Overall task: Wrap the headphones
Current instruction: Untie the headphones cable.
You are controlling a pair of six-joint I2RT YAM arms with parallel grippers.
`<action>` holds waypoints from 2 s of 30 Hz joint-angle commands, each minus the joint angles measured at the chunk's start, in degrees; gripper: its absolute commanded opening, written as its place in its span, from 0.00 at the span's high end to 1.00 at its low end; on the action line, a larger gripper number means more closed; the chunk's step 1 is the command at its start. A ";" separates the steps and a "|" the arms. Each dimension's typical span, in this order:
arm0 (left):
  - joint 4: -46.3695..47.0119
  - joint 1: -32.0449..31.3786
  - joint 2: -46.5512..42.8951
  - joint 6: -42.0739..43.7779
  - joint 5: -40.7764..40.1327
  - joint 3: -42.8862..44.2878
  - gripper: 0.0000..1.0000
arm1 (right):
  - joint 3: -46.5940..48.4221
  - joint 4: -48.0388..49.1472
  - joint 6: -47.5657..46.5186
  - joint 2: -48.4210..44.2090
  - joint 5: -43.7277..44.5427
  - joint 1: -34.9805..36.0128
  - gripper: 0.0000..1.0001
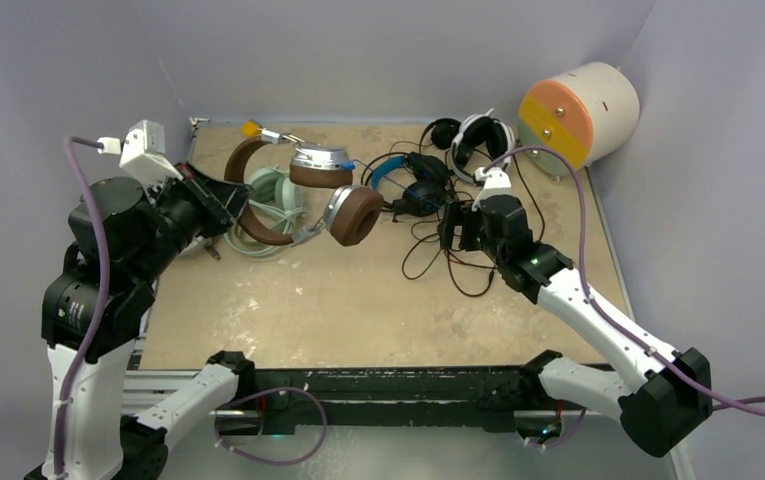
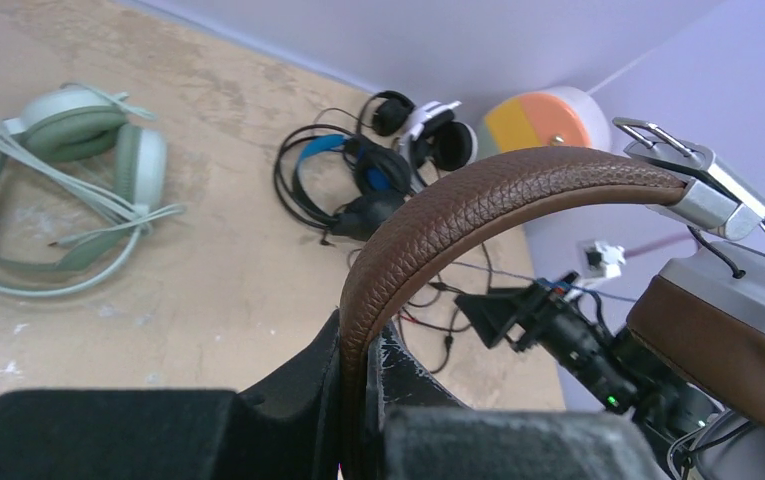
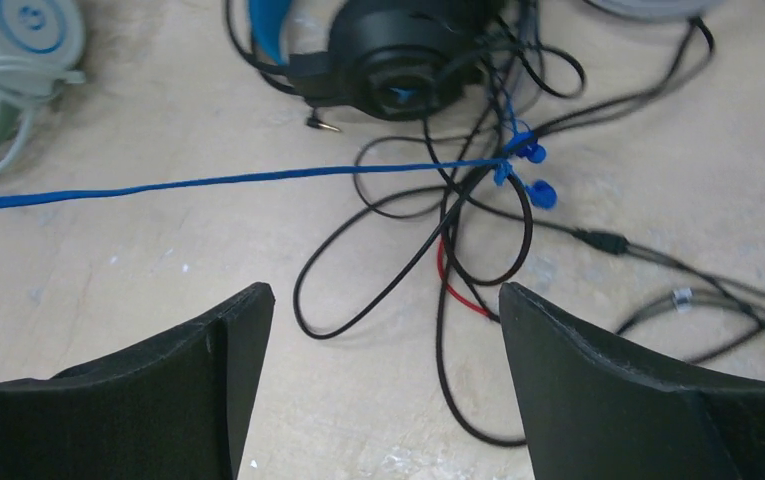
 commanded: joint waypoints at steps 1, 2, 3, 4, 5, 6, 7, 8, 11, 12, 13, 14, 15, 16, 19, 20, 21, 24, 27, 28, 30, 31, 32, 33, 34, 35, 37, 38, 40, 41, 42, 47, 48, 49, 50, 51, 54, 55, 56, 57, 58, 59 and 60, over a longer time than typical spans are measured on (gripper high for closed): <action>2.02 0.13 1.51 -3.05 7.98 3.74 1.00 | -1.63 11.76 -10.46 -0.81 -8.81 -0.13 0.16; 2.35 0.13 1.81 -3.34 9.01 4.14 1.00 | -3.28 15.94 -12.03 -1.44 -9.85 -0.13 0.17; 2.46 0.15 2.27 -3.59 9.88 4.72 1.00 | -4.58 18.60 -12.76 -1.57 -10.51 -0.13 0.17; 2.48 0.13 2.75 -3.85 10.64 5.47 1.00 | -5.51 20.61 -12.99 -1.35 -10.46 -0.13 0.18; 2.50 0.18 3.22 -4.13 11.32 6.48 1.00 | -5.87 22.00 -12.89 -0.82 -9.86 -0.13 0.19; 2.48 0.14 3.69 -4.33 11.84 7.47 1.00 | -5.77 22.65 -12.64 0.12 -9.04 -0.08 0.20; 2.48 0.14 4.07 -4.56 12.25 8.45 1.00 | -5.12 22.76 -12.33 1.16 -8.13 -0.10 0.21; 2.48 0.15 4.38 -4.67 12.55 9.33 1.00 | -4.47 22.99 -12.06 2.32 -7.15 -0.08 0.22; 2.65 0.20 4.95 -4.94 12.74 11.39 1.00 | -2.23 24.16 -12.65 5.56 -7.76 -0.06 0.25; 2.59 0.22 5.22 -5.03 12.80 12.01 1.00 | -1.99 24.78 -12.59 6.47 -7.64 -0.11 0.26; 2.32 0.14 5.49 -5.18 12.83 12.59 1.00 | -1.84 25.54 -12.44 7.27 -7.10 -0.05 0.27; 2.09 0.15 5.75 -5.39 12.71 13.21 1.00 | -1.76 26.58 -12.47 8.17 -5.63 -0.12 0.29; 1.97 0.15 5.97 -5.48 12.74 13.70 1.00 | -1.60 27.71 -12.67 9.16 -4.94 -0.06 0.30; 1.96 0.14 6.13 -5.58 12.89 14.08 1.00 | -1.26 28.90 -13.36 10.33 -4.77 -0.12 0.32; 1.72 0.13 6.75 -5.62 12.95 15.11 1.00 | 0.31 31.38 -14.80 14.14 -1.92 -0.07 0.35; 1.69 0.13 6.84 -5.62 12.91 15.25 1.00 | 0.78 32.21 -15.57 15.73 0.00 -0.10 0.36; 1.62 0.15 7.00 -5.62 12.83 15.34 1.00 | 1.05 33.31 -16.01 16.87 2.87 -0.08 0.36; 1.75 0.13 7.22 -5.65 12.69 15.04 1.00 | 1.57 36.64 -17.59 19.82 5.26 -1.19 0.36; 2.06 0.13 7.22 -5.67 12.35 14.46 1.00 | 2.73 37.67 -18.06 22.12 2.96 -2.61 0.39; 2.16 0.13 7.22 -5.66 12.19 14.36 1.00 | 2.73 38.26 -18.45 22.50 2.23 -2.70 0.44; 2.19 0.13 7.30 -5.52 11.62 14.18 1.00 | 2.16 40.08 -19.29 22.47 0.65 -2.84 0.58; 2.21 0.13 7.29 -5.44 11.30 14.09 1.00 | 1.89 40.89 -19.56 22.17 -0.58 -2.85 0.64; 2.28 0.13 7.37 -5.45 11.09 13.91 1.00 | 1.74 41.64 -20.05 21.82 -1.76 -2.85 0.70; 2.45 0.13 7.42 -5.44 10.98 13.71 1.00 | 1.83 41.91 -20.53 21.35 -2.95 -2.85 0.73; 2.59 0.13 7.40 -5.46 10.92 13.44 1.00 | 1.95 42.09 -20.78 20.76 -4.13 -2.85 0.75; 2.79 0.13 7.34 -5.52 10.83 13.09 1.00 | 1.97 42.45 -20.83 20.11 -5.12 -2.79 0.81; 3.21 0.13 7.08 -5.57 10.36 12.30 1.00 | 2.46 42.51 -22.93 18.38 -6.36 -2.85 1.00; 3.34 0.13 6.95 -5.48 10.13 11.96 1.00 | 3.20 41.67 -23.36 17.37 -6.78 -2.85 1.00; 3.45 0.13 6.62 -5.33 9.21 11.10 1.00 | 5.15 38.74 -23.81 14.74 -6.71 -2.85 1.00; 3.68 0.13 6.37 -5.27 8.78 10.34 1.00 | 6.21 37.30 -23.89 13.23 -6.00 -2.85 1.00; 4.05 0.13 6.08 -5.10 8.33 9.61 1.00 | 7.56 35.76 -23.91 11.70 -5.03 -2.84 1.00; 5.73 0.13 4.76 -4.99 7.06 5.26 1.00 | 22.54 22.93 -24.68 7.44 -4.61 -2.85 1.00; 6.14 0.18 4.52 -4.99 6.99 4.31 1.00 | 25.89 19.98 -24.70 6.90 -5.26 -2.85 1.00; 6.54 0.14 4.25 -4.92 7.03 3.41 1.00 | 29.13 17.92 -24.63 6.47 -5.89 -2.85 1.00; 6.87 0.15 3.98 -4.86 6.95 2.65 1.00 | 32.13 15.96 -24.62 6.15 -6.54 -2.85 1.00; 7.17 0.13 3.84 -4.78 6.94 1.95 1.00 | 35.17 14.35 -24.60 5.84 -7.26 -2.85 1.00; 7.48 0.15 3.81 -4.48 6.86 0.58 1.00 | 43.77 8.54 -24.61 6.24 -9.46 -2.85 1.00; 7.61 0.13 3.83 -4.40 6.78 0.25 1.00 | 46.41 6.23 -24.62 6.73 -10.13 -2.85 1.00; 7.78 0.19 3.89 -4.38 6.79 -0.09 1.00 | 48.90 4.49 -24.62 7.07 -10.73 -2.85 1.00; 7.88 0.14 3.97 -4.36 6.79 -0.35 1.00 | 50.86 3.23 -24.55 7.30 -11.65 -2.85 1.00; 8.04 0.14 4.06 -4.37 6.86 -0.58 1.00 | 52.74 2.57 -24.49 7.40 -12.47 -2.85 1.00; 8.29 0.13 4.12 -4.37 6.92 -0.81 1.00 | 54.61 2.28 -24.26 7.55 -12.75 -2.85 1.00; 8.47 0.13 4.16 -4.37 7.07 -1.07 1.00 | 56.59 1.35 -23.77 7.80 -13.05 -2.85 1.00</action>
